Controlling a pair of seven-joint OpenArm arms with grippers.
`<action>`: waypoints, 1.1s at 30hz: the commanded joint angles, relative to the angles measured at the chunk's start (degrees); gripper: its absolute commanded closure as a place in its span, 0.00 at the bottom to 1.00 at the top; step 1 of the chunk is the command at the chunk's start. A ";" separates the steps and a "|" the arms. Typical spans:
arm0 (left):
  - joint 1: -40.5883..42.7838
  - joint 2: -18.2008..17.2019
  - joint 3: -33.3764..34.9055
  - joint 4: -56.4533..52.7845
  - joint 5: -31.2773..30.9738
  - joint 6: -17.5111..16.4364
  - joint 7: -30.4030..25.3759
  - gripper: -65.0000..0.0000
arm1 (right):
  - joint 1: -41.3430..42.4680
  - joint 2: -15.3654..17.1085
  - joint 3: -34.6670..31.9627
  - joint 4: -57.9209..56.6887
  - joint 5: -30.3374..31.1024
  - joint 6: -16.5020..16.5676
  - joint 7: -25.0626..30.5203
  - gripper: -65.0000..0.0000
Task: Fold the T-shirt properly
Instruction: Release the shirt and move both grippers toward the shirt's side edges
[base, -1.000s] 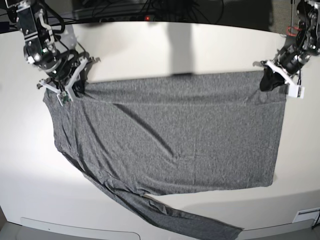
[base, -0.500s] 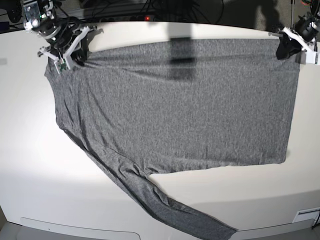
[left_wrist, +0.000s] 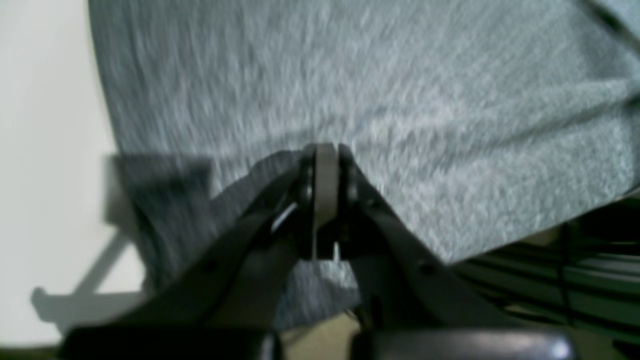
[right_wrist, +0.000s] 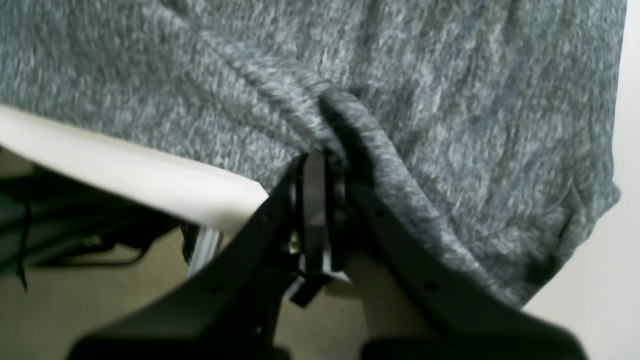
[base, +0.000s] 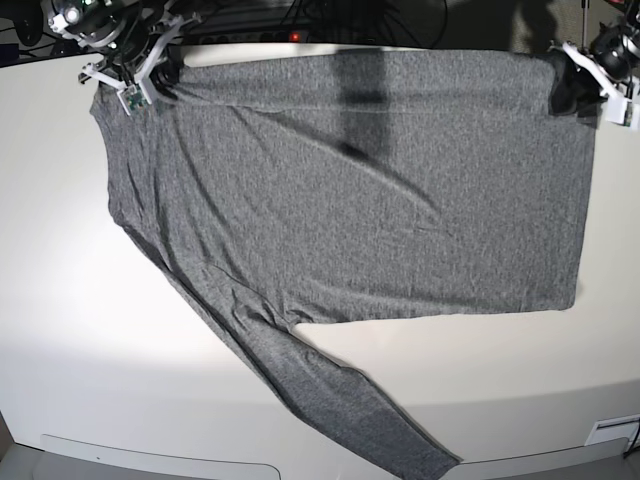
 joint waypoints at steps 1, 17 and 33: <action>0.15 -1.03 -1.29 2.05 -1.03 -0.33 -1.49 1.00 | -0.61 0.63 0.96 1.49 -0.42 0.13 -0.90 1.00; -18.88 -1.01 -6.93 2.71 7.17 3.54 -1.40 0.70 | 11.87 0.59 7.61 6.38 -0.22 -1.14 0.17 0.58; -60.19 -3.69 9.33 -46.86 21.49 -1.06 -5.99 0.69 | 27.39 0.50 7.61 -1.99 5.79 -0.66 -4.74 0.53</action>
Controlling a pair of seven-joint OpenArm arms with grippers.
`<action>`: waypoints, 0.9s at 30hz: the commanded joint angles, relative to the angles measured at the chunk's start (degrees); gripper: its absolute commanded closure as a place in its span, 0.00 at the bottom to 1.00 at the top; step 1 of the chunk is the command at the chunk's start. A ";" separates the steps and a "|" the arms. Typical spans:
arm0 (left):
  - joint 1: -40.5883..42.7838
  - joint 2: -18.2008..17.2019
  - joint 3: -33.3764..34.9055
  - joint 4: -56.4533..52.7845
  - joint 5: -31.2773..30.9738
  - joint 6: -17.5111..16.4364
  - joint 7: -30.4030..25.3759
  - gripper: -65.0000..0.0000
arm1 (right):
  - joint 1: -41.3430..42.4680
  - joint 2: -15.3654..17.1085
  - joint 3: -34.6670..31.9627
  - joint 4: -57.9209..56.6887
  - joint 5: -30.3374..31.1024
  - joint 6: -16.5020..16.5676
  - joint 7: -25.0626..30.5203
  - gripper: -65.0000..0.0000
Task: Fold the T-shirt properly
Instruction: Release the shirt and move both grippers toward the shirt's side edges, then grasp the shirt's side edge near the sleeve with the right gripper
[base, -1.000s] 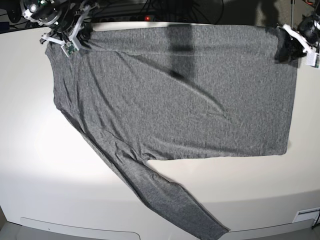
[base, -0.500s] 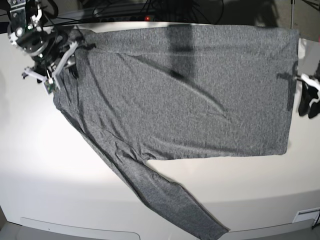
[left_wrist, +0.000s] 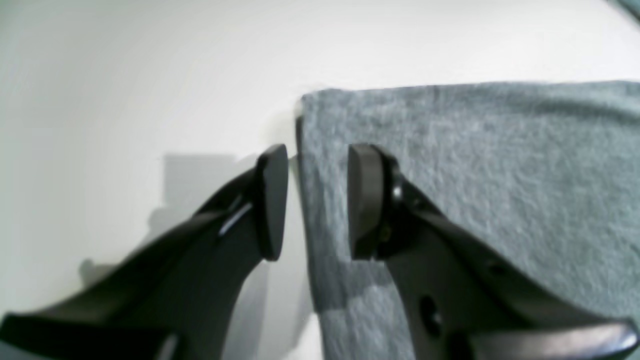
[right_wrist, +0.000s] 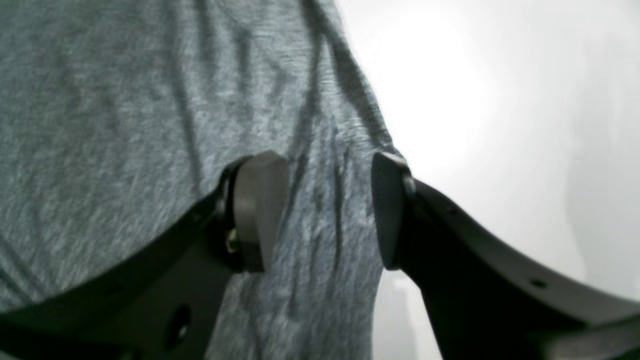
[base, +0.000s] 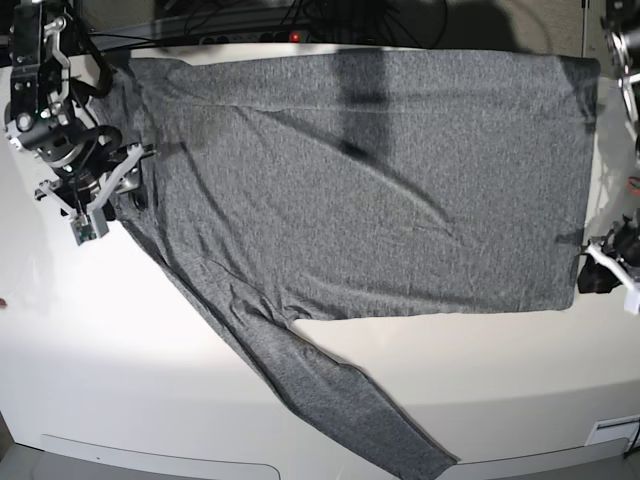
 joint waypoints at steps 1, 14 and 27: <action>-3.91 -1.16 1.40 -2.01 1.73 -0.10 -2.71 0.69 | 0.85 0.81 0.37 0.50 0.44 -0.17 0.85 0.53; -19.74 -1.03 8.66 -31.15 17.31 4.90 -17.66 0.70 | 1.36 0.81 0.39 0.26 0.44 -0.20 -0.79 0.53; -18.47 1.77 8.68 -31.15 17.38 4.50 -15.89 0.70 | 2.49 0.96 0.39 0.26 0.42 -0.20 -1.81 0.53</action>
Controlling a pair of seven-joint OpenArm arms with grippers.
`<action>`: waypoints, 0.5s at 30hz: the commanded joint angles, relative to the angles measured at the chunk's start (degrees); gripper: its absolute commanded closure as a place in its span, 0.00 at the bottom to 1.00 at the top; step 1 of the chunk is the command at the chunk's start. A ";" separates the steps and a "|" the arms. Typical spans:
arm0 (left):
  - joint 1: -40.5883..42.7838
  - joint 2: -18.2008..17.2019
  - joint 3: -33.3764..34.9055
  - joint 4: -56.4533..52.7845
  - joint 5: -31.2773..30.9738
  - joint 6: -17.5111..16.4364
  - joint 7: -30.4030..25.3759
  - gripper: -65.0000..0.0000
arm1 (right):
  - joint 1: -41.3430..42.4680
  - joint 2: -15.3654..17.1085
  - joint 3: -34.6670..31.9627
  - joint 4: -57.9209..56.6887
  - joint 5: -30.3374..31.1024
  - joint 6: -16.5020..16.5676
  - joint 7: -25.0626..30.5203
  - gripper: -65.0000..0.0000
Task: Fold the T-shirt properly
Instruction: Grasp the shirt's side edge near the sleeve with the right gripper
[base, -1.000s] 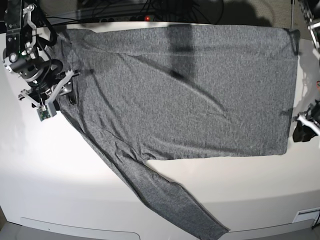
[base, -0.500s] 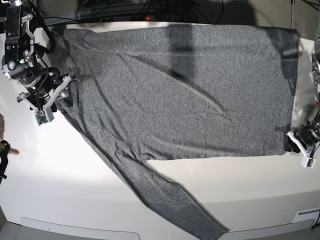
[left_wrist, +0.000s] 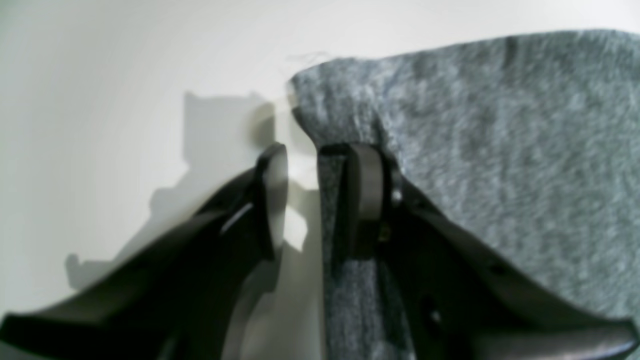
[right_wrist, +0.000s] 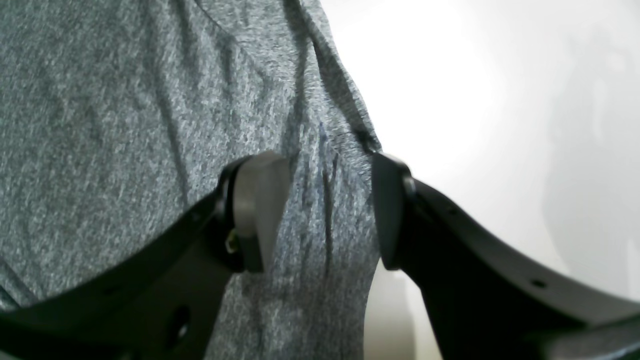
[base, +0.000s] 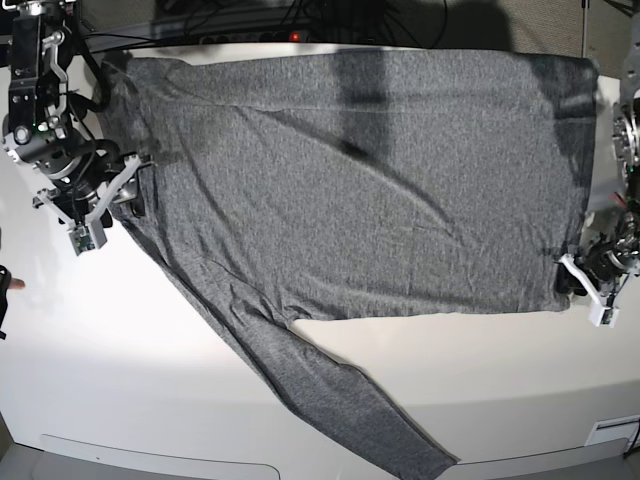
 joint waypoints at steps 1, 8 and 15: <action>-1.55 -0.11 -0.11 0.72 -0.20 -0.50 -0.13 0.70 | 0.81 0.96 0.39 0.81 0.44 -0.22 0.87 0.53; -1.57 0.37 -0.11 0.72 -0.22 -1.77 1.03 0.79 | 2.14 0.96 0.39 0.81 0.42 -0.22 0.04 0.53; -1.57 -0.61 -0.11 0.72 -0.37 -1.55 -2.23 1.00 | 4.90 0.92 0.39 0.79 0.46 -0.13 0.02 0.53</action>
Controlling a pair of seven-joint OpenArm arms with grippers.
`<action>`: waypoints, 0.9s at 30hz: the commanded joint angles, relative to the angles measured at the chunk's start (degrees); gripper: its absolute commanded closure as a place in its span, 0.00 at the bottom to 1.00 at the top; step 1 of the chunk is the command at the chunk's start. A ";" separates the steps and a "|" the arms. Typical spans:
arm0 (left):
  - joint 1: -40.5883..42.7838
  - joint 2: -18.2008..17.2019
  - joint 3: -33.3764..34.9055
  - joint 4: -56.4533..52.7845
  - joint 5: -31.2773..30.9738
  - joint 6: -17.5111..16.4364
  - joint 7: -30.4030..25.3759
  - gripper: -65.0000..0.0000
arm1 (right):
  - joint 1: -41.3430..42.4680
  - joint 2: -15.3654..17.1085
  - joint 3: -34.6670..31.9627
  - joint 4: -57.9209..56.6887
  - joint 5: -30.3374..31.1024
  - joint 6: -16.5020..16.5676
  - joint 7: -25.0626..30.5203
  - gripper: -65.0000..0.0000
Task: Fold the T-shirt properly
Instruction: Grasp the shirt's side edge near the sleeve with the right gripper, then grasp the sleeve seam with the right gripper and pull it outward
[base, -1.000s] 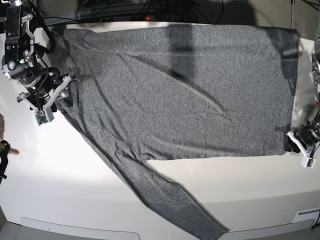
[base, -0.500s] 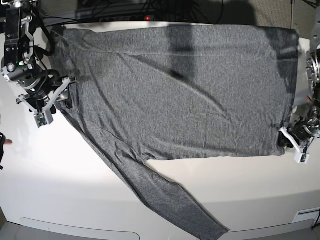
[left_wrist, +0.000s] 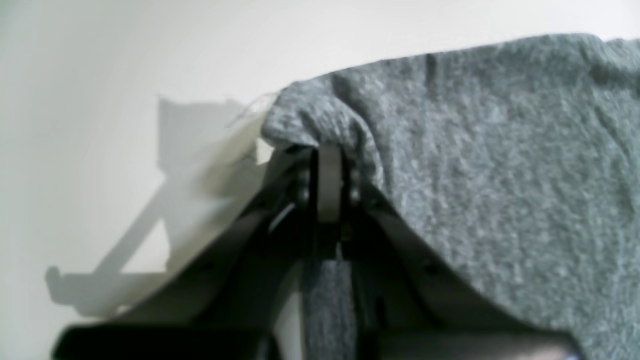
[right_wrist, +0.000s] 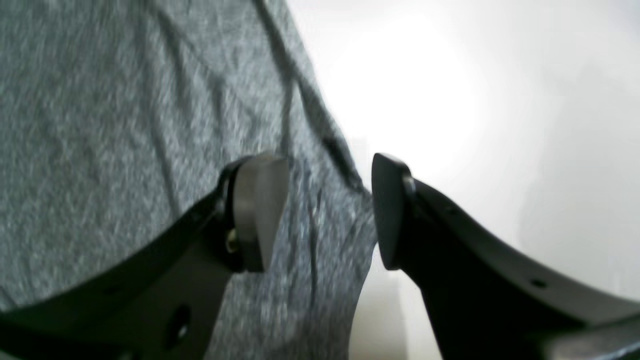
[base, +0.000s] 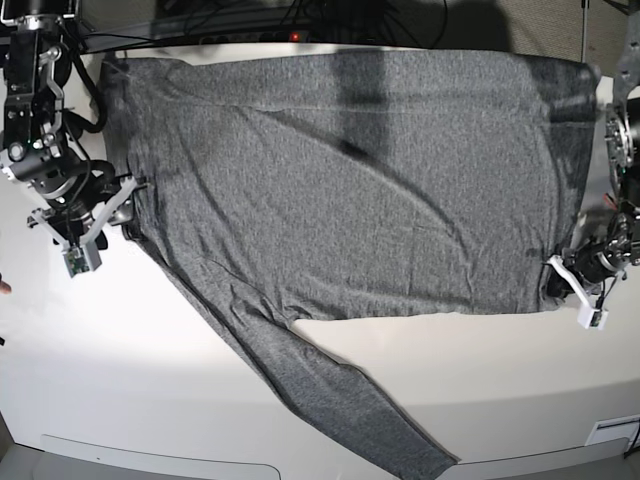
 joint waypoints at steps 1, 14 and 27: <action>-1.60 -1.77 -0.11 0.63 -0.50 0.15 -2.12 1.00 | 0.87 0.98 0.39 0.79 0.44 -0.11 1.18 0.53; -1.57 -2.99 -0.11 0.63 -8.90 0.07 1.51 1.00 | 13.70 0.79 -3.43 -12.39 5.75 0.02 1.95 0.53; -1.22 -1.77 -0.11 0.63 -8.92 0.11 4.37 1.00 | 52.13 -9.64 -26.84 -51.08 2.12 0.22 -0.96 0.53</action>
